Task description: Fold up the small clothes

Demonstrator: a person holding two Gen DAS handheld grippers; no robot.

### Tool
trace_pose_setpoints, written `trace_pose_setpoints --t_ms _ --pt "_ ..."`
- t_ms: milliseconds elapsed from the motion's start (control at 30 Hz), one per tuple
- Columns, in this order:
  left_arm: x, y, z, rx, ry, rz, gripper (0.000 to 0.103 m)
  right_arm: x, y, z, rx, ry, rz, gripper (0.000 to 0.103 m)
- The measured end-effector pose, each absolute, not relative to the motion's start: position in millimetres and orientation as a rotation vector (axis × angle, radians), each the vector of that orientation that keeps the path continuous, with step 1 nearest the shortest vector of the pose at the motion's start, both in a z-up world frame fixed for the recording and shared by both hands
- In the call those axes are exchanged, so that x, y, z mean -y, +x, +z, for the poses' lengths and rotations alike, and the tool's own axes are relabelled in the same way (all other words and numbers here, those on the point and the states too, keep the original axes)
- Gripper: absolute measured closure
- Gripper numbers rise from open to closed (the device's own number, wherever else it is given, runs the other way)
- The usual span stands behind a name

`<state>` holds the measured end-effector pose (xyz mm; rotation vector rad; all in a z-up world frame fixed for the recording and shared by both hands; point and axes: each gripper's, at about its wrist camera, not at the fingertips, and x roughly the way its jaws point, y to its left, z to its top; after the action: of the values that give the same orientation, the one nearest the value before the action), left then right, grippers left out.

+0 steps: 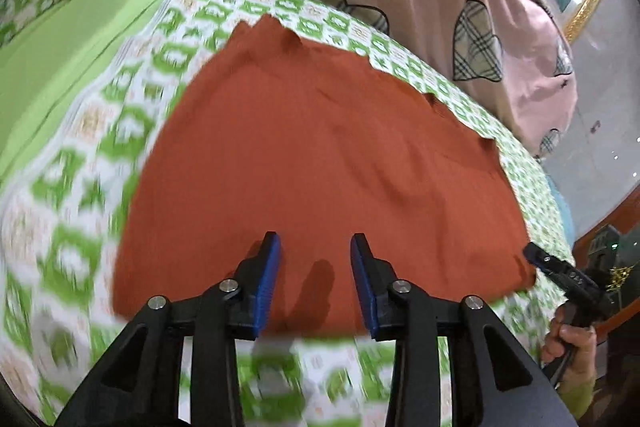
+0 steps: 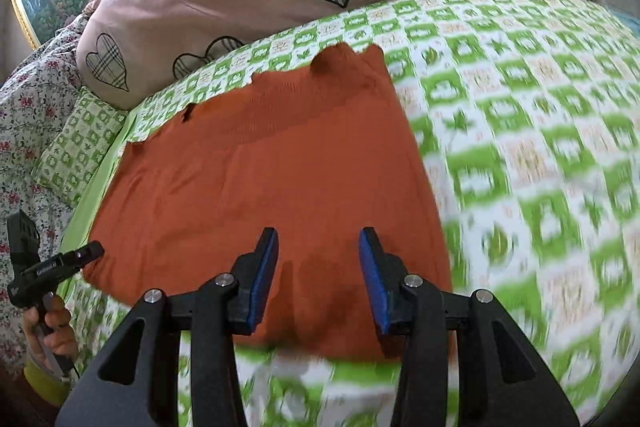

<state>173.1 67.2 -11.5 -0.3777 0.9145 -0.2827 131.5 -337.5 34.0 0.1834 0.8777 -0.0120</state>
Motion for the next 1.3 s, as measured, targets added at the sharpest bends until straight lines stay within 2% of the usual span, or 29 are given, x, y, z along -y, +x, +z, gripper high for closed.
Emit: trace_pose_setpoints --t_ms 200,333,633,1000,1133,1200,1233,1300 --pt "-75 138 -22 -0.922 -0.466 -0.27 0.06 341 98 24 -0.891 0.259 -0.053 0.059" --pt "-81 129 -31 -0.933 -0.528 -0.251 0.051 334 80 26 -0.871 0.286 -0.041 0.059" --pt "-81 127 -39 -0.927 -0.572 -0.233 0.046 313 66 19 -0.882 0.29 0.02 0.059" --pt "-97 159 -47 -0.878 -0.688 -0.2 0.045 309 68 19 -0.879 0.305 0.033 0.059" --pt "-106 174 -47 -0.849 -0.716 -0.159 0.047 310 73 21 -0.878 0.313 0.049 0.059" --pt "-110 178 -48 -0.833 -0.728 -0.133 0.051 312 76 22 -0.873 0.317 0.058 0.059" --pt "-109 181 -48 -0.83 -0.728 -0.119 0.056 313 79 23 -0.871 0.319 0.064 0.059" --pt "-106 185 -45 -0.827 -0.699 -0.106 0.071 314 85 24 -0.87 0.319 0.075 0.059"
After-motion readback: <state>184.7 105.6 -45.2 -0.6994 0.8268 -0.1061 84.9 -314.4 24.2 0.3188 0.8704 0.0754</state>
